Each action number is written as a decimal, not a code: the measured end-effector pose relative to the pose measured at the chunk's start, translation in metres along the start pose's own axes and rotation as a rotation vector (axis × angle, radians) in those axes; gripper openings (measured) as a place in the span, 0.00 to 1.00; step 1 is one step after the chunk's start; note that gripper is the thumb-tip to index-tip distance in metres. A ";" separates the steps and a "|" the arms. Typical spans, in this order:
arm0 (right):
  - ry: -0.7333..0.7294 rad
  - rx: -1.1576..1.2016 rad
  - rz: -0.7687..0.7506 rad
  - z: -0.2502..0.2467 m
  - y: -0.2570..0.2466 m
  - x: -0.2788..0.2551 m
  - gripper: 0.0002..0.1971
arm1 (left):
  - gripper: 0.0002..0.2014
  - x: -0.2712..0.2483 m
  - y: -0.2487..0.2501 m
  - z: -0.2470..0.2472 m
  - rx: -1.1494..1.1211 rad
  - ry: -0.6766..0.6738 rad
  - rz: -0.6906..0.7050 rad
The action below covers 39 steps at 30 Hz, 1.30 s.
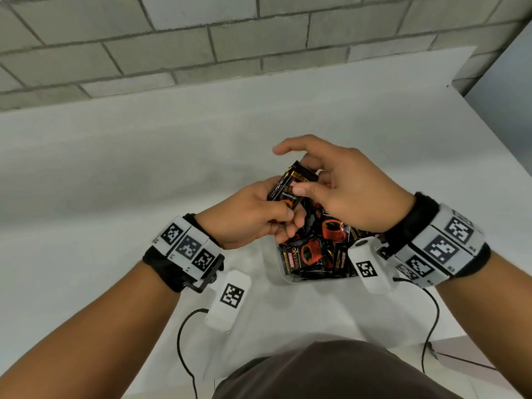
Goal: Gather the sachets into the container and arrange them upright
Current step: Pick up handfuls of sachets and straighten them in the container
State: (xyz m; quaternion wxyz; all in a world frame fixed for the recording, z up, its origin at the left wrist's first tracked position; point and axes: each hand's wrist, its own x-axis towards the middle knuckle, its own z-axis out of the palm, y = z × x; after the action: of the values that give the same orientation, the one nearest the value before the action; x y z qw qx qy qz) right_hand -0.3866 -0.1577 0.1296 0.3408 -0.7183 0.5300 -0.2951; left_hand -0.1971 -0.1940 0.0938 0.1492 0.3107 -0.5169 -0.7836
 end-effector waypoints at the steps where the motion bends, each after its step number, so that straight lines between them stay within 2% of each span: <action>1: 0.013 -0.002 0.039 0.002 0.004 0.002 0.19 | 0.19 0.000 0.000 0.000 0.010 0.006 -0.008; 4: 0.036 -0.002 0.106 0.004 0.011 0.004 0.07 | 0.27 0.000 0.000 -0.003 0.162 0.086 -0.032; 8: 0.058 -0.038 0.161 -0.001 0.021 0.002 0.04 | 0.31 -0.011 0.002 -0.018 0.492 0.271 -0.028; 9: 0.043 -0.069 0.183 -0.003 0.024 0.001 0.04 | 0.29 -0.016 0.004 -0.020 0.555 0.317 -0.028; 11: -0.029 -0.128 0.234 -0.003 0.030 -0.002 0.03 | 0.18 -0.026 0.003 -0.023 0.745 0.374 -0.003; 13: -0.107 -0.176 0.253 0.003 0.034 -0.005 0.02 | 0.09 -0.034 -0.002 -0.020 0.886 0.246 -0.047; 15: -0.156 -0.262 0.195 0.012 0.036 -0.008 0.02 | 0.08 -0.038 -0.012 -0.008 0.944 0.046 -0.136; 16: -0.170 -0.305 0.139 0.018 0.036 -0.008 0.04 | 0.08 -0.039 -0.018 -0.001 0.971 -0.004 -0.141; 19: -0.221 -0.378 -0.022 0.030 0.037 -0.004 0.05 | 0.15 -0.035 -0.039 0.013 1.165 -0.024 -0.054; 21: -0.265 -0.437 -0.067 0.036 0.038 -0.002 0.06 | 0.20 -0.032 -0.052 0.020 1.324 -0.051 -0.036; 25: -0.289 -0.539 -0.090 0.040 0.037 0.001 0.07 | 0.34 -0.026 -0.062 0.030 1.478 -0.102 -0.146; 28: -0.313 -0.563 -0.082 0.041 0.037 0.001 0.07 | 0.43 -0.021 -0.065 0.033 1.483 -0.053 -0.175; 33: -0.364 -0.518 -0.020 0.042 0.039 0.004 0.14 | 0.44 -0.014 -0.073 0.033 1.494 -0.037 -0.217; 39: -0.406 -0.600 -0.027 0.042 0.038 0.010 0.14 | 0.41 -0.016 -0.076 0.033 1.517 -0.081 -0.235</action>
State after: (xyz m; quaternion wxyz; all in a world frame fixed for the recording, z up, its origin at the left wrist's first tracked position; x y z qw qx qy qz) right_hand -0.3721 -0.1677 0.0744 0.2094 -0.8372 0.5050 0.0177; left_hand -0.1996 -0.1289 0.0396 -0.2078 0.3521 -0.8815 -0.2361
